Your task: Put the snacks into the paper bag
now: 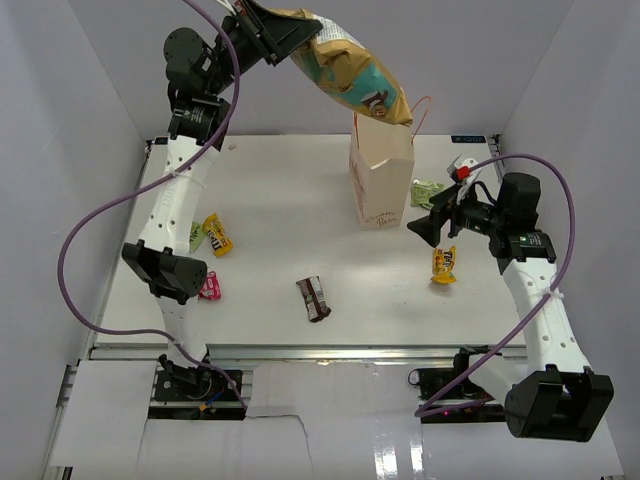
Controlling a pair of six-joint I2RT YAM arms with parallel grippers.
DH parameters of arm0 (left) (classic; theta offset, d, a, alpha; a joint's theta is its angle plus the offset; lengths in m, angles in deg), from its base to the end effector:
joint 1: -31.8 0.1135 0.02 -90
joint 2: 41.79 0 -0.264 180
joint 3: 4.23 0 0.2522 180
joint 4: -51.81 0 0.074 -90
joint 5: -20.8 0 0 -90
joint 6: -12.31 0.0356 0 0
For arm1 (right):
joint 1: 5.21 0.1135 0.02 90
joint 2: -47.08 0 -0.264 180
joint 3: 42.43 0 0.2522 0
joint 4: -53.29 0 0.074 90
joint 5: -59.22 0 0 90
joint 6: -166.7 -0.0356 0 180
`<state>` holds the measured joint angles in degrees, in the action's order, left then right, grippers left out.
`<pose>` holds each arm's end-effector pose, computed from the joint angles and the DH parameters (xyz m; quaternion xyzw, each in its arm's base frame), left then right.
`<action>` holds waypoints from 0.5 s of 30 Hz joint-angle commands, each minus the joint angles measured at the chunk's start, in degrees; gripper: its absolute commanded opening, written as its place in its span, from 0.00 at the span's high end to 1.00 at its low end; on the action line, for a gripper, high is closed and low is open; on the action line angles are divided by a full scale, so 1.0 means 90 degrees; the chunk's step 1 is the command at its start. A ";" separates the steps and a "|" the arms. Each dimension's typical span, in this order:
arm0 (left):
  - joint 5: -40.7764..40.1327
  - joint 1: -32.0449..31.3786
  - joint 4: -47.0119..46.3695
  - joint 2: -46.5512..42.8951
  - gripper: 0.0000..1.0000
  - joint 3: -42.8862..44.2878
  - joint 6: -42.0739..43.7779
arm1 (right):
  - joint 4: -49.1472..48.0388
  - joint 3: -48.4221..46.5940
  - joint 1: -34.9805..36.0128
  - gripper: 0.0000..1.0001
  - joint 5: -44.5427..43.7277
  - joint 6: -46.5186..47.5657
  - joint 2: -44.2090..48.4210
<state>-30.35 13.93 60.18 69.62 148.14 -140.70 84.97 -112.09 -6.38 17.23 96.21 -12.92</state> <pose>0.3667 -0.1417 0.5794 0.0955 0.5302 -0.6581 0.5259 0.2278 0.0218 0.3478 -0.3452 0.7115 0.2402 0.5629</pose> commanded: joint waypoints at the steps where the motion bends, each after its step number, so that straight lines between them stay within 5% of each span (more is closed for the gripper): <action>1: -0.0469 -0.0172 -0.0407 0.0061 1.00 0.0439 -0.0275 | -0.0057 0.0078 -0.0046 0.04 0.0125 -0.0029 0.0105; 15: -0.1055 -0.0563 -0.1159 0.0170 1.00 0.0615 -0.0422 | -0.0066 0.0391 -0.0056 0.03 0.0339 -0.0078 0.0086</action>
<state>-36.19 9.21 54.94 75.04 150.65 -144.59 85.10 -108.94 -6.64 18.19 96.17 -12.84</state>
